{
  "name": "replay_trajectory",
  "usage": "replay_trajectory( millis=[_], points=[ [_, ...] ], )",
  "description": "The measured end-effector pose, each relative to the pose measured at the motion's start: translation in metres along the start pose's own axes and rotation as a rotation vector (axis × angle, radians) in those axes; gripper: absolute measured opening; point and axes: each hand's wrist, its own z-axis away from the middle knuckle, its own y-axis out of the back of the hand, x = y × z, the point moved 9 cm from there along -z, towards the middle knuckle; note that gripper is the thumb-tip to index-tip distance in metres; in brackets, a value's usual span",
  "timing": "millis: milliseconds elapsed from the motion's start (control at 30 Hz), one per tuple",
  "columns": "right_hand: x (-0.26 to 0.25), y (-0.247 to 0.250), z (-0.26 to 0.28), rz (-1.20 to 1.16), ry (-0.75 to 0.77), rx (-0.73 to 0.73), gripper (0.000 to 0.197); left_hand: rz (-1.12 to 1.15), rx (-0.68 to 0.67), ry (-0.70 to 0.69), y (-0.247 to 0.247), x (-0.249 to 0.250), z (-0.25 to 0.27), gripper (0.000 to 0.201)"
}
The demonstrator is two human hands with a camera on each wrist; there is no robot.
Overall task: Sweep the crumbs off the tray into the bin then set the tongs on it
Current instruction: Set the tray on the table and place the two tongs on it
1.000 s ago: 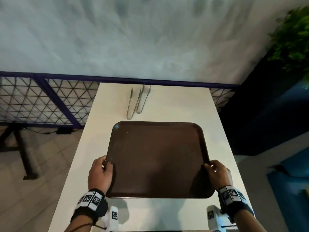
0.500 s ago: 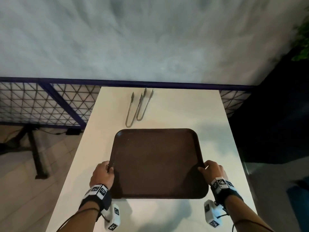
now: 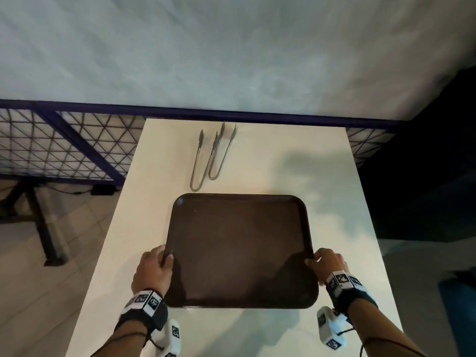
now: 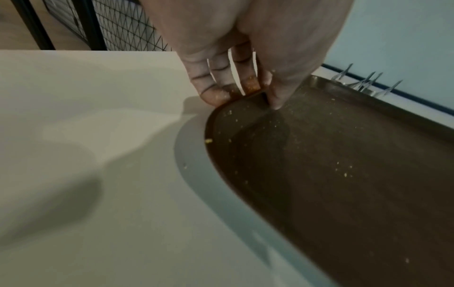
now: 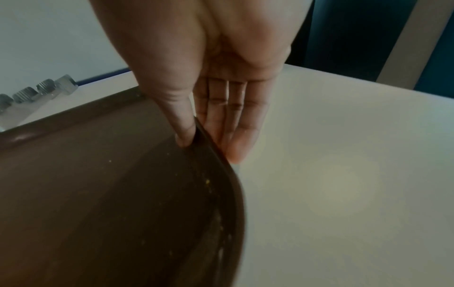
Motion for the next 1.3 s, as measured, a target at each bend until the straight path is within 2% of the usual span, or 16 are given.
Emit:
replay_trajectory(
  millis=[133,200,300,467,633,767,867,1100,1300],
  points=[
    [-0.038,0.036,-0.004,0.012,0.045,0.114,0.029,0.103,0.087,-0.069,0.03,0.026,-0.022,0.038],
    [-0.076,0.055,-0.009,-0.031,0.098,0.159,0.028,0.151,0.147,-0.124,0.049,0.052,-0.044,0.037],
    [-0.147,0.067,-0.024,-0.127,0.205,0.148,0.025,0.213,0.181,-0.218,0.066,0.104,-0.081,0.033],
    [-0.264,0.057,-0.05,-0.214,0.329,0.107,0.03,0.219,0.09,-0.299,0.068,0.186,-0.139,0.036],
    [-0.333,0.036,-0.07,-0.166,0.356,0.074,0.043,0.034,-0.092,-0.268,0.037,0.223,-0.187,0.045],
    [-0.358,0.017,-0.087,-0.122,0.337,0.043,0.05,-0.057,-0.173,-0.257,0.011,0.224,-0.208,0.048],
    [-0.371,0.007,-0.098,-0.122,0.317,0.025,0.052,-0.073,-0.143,-0.276,0.002,0.225,-0.213,0.043],
    [-0.382,0.0,-0.111,-0.213,0.248,0.011,0.037,-0.068,-0.103,-0.338,-0.004,0.229,-0.216,0.038],
    [-0.369,0.015,-0.108,-0.21,0.261,0.038,0.03,-0.09,-0.064,-0.412,0.009,0.235,-0.214,0.04]
  ],
)
